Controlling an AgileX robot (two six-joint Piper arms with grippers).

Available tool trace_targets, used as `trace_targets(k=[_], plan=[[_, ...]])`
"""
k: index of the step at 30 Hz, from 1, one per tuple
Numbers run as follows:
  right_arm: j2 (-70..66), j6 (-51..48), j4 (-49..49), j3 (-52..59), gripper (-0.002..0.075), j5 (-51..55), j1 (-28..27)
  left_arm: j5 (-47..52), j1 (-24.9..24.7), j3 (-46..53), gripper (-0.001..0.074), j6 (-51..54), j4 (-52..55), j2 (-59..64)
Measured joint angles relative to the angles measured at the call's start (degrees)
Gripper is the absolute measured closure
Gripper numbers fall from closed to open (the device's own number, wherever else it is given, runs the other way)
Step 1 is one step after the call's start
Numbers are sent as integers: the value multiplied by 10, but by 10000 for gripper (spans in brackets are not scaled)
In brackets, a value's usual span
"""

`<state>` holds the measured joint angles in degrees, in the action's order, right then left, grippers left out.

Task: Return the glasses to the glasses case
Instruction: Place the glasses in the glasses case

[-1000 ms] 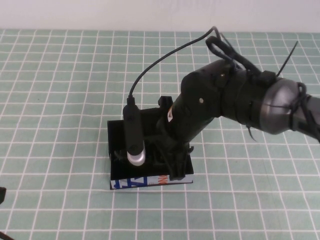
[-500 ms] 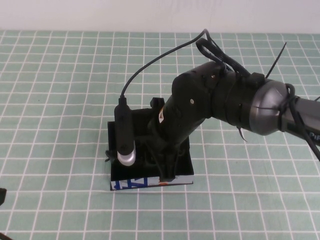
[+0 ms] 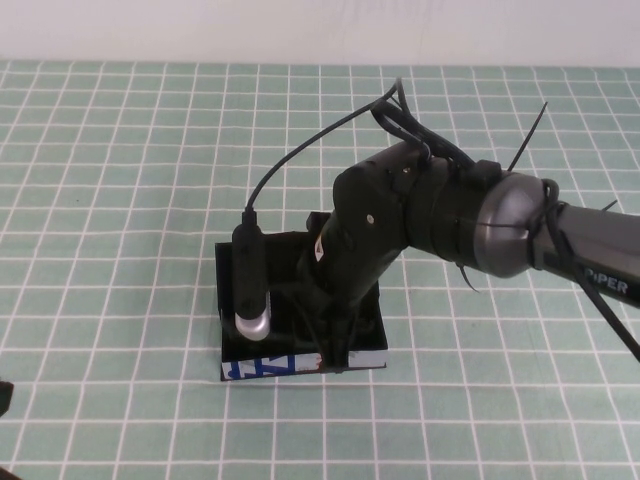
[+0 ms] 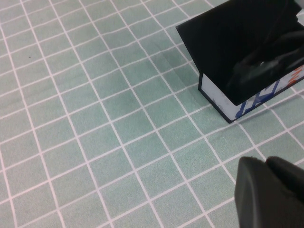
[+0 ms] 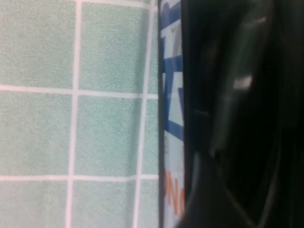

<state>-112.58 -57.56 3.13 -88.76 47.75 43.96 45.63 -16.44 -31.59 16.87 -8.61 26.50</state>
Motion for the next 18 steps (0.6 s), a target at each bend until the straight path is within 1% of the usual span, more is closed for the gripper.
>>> trace_targets(k=[4, 7, 13, 15, 18], plan=[[0, 7, -19, -1, 302, -3, 0, 0, 0, 0, 737, 0, -1, 0], [0, 19, -31, -1, 260, -10, 0, 0, 0, 0, 737, 0, -1, 0], [0, 39, -51, -1, 252, -38, 0, 0, 0, 0, 737, 0, -1, 0], [1, 39, -51, -1, 267, -48, 0, 0, 0, 0, 737, 0, -1, 0], [7, 40, -52, -1, 314, -55, 0, 0, 0, 0, 737, 0, -1, 0]])
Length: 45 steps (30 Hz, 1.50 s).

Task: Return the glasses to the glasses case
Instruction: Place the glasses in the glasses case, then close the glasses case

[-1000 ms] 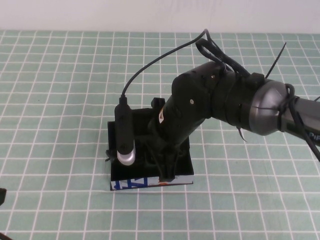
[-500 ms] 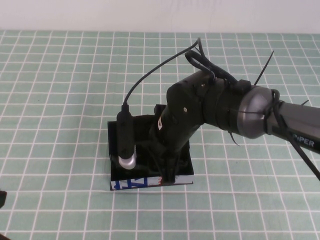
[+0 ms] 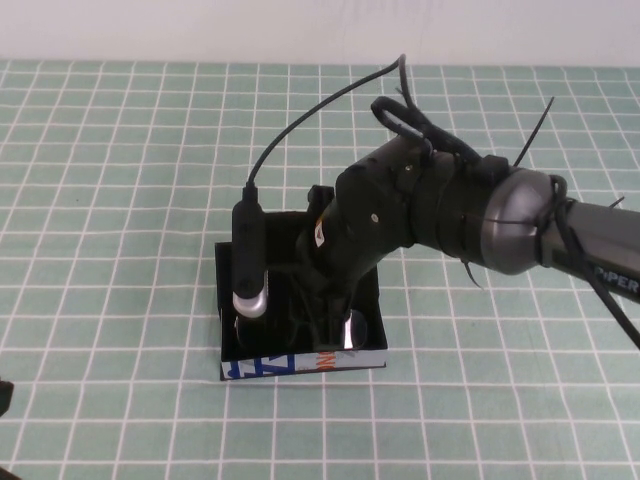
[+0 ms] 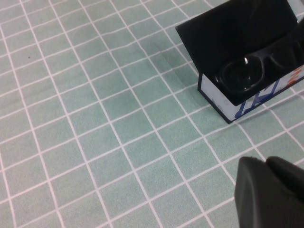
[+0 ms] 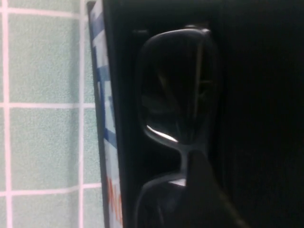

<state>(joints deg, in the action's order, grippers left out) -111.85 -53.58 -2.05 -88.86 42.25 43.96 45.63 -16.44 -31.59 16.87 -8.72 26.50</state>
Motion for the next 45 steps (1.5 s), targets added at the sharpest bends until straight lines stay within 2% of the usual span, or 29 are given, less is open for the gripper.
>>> trace_targets(k=[3, 7, 10, 15, 19, 21, 24, 27, 29, 32, 35, 39, 45], plan=[[10, 10, -1, 0, 407, 0, 0, 0, 0, 0, 737, 0, 0, 0], [33, 22, -7, 0, 629, 10, 0, -15, 0, 0, 737, 0, -1, 0], [47, 92, -13, 0, 705, -4, 0, -46, 0, 0, 737, 0, -2, 0], [53, 291, -14, 0, 734, -68, -4, -141, 0, 0, 737, -21, -43, 0], [53, 407, -14, 0, 736, -88, -28, -161, 0, 0, 737, -18, -93, 26], [53, 452, -14, 0, 737, -88, -50, -148, 0, 0, 737, 22, -134, 60], [53, 481, 16, 0, 737, -76, -87, -102, 0, 0, 737, 168, -250, 120], [53, 483, 100, 0, 737, -53, -131, -55, -1, 0, 737, 330, -401, 181], [53, 440, 182, 0, 737, -34, -161, -44, -2, 0, 737, 403, -479, 225], [51, 318, 326, 0, 737, -5, -202, -46, -2, -1, 737, 463, -542, 289], [38, 242, 434, -2, 737, 19, -232, -51, -2, -3, 737, 500, -576, 349], [4, 200, 485, -20, 737, 35, -256, -61, -17, -6, 737, 542, -620, 428], [-41, 170, 498, -45, 737, 68, -261, -90, -88, -5, 737, 660, -750, 542]])
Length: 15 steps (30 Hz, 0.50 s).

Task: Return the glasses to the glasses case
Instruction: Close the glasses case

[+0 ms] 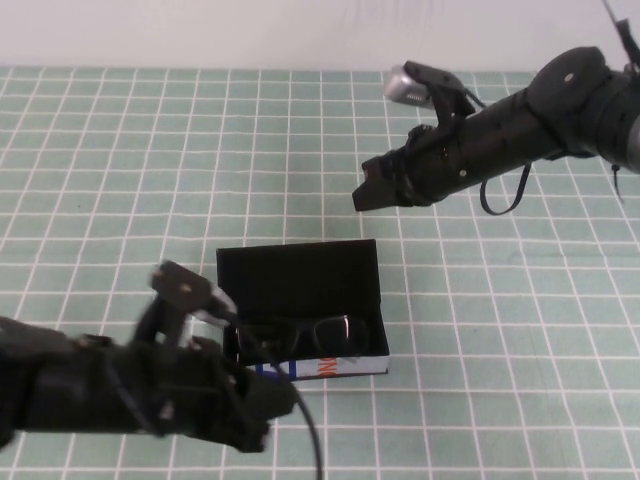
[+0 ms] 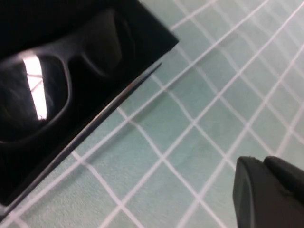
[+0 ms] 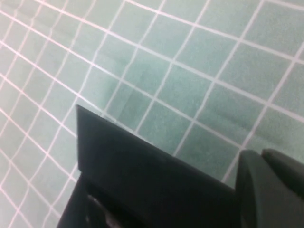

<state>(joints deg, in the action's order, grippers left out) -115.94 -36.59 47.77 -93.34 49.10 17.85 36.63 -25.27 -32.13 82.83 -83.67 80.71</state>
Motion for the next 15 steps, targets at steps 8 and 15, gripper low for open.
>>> trace_targets(k=[8, 15], plan=[[-26, -2, 2, -4, 737, -9, 0, -98, -44, -3, 737, 88, -131, 90], [-45, -36, 10, -4, 737, -6, 1, -140, -44, -17, 737, 95, -144, 125]])
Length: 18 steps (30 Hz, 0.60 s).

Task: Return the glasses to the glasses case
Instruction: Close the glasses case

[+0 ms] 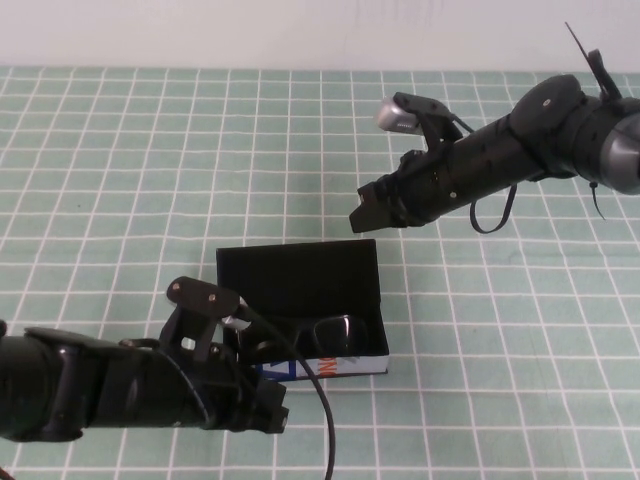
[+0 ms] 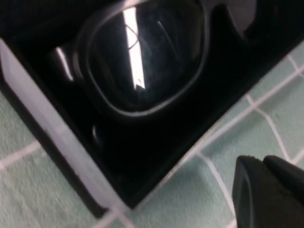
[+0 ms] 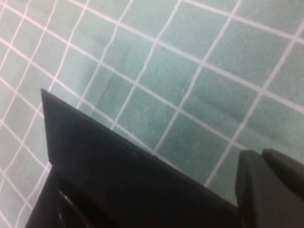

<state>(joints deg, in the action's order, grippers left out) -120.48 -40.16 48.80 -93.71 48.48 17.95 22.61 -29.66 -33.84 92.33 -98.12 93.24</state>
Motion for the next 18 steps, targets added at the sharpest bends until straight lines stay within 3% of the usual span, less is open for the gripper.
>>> trace_targets(k=[12, 18], plan=[[-3, -24, 14, 0, 737, 20, 6, -43, 0, -19, 737, 18, -3, 9], [-12, -28, 14, 0, 737, -22, 6, -40, 0, -19, 737, 20, -4, 25]])
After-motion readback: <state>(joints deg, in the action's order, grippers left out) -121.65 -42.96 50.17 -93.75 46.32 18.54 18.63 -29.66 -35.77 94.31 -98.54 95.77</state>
